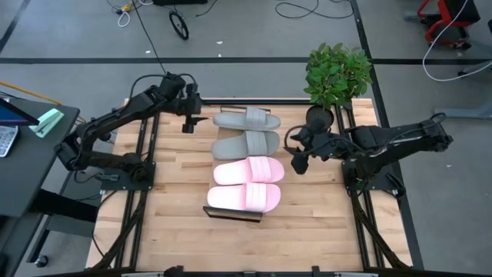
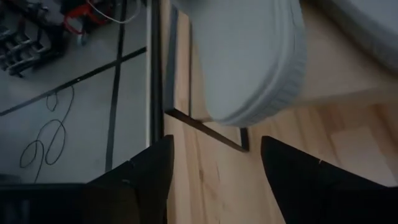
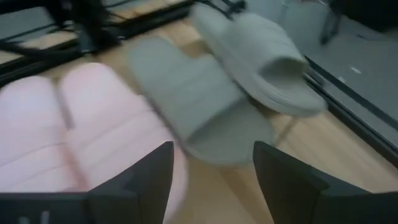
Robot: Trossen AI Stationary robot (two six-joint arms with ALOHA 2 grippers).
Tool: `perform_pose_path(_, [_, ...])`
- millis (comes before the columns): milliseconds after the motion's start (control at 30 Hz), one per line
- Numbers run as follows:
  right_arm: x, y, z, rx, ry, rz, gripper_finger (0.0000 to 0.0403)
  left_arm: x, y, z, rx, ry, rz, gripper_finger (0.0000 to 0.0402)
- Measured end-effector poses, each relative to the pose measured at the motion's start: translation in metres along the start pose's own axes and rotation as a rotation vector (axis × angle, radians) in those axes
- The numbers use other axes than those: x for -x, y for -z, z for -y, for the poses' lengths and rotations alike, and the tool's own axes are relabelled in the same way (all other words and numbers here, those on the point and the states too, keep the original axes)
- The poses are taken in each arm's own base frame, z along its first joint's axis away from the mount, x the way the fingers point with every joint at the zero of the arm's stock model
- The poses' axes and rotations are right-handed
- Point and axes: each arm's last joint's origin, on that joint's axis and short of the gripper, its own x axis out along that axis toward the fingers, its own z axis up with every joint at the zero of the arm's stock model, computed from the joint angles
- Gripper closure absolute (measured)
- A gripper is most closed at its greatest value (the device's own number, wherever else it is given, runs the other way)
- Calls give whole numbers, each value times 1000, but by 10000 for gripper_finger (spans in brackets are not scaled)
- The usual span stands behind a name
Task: Pick and place slides into the shelf
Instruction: Adjust the gray slides on the shelf
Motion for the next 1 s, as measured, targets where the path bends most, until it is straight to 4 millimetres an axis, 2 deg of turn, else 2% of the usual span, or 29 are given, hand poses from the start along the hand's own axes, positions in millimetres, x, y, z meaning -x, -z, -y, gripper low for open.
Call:
perform_pose_path(167, [-15,16,17,-104,130,-57,176,24,-10,3,83,-9,95,172])
perform_pose_path(333, [-33,34,31,-203,209,-93,176,48,-23,10,167,90,304,187])
perform_pose_path(467, [-47,48,42,-292,254,-90,176,59,-28,13,256,176,406,199])
perform_pose_path(600, [-55,56,52,-402,263,-72,181,60,-33,18,303,232,429,208])
perform_pose_path(700, [-54,57,57,-474,227,-62,191,59,-37,22,295,257,435,209])
perform_pose_path(1000, [-47,61,58,-616,-21,9,233,55,-48,38,260,352,440,211])
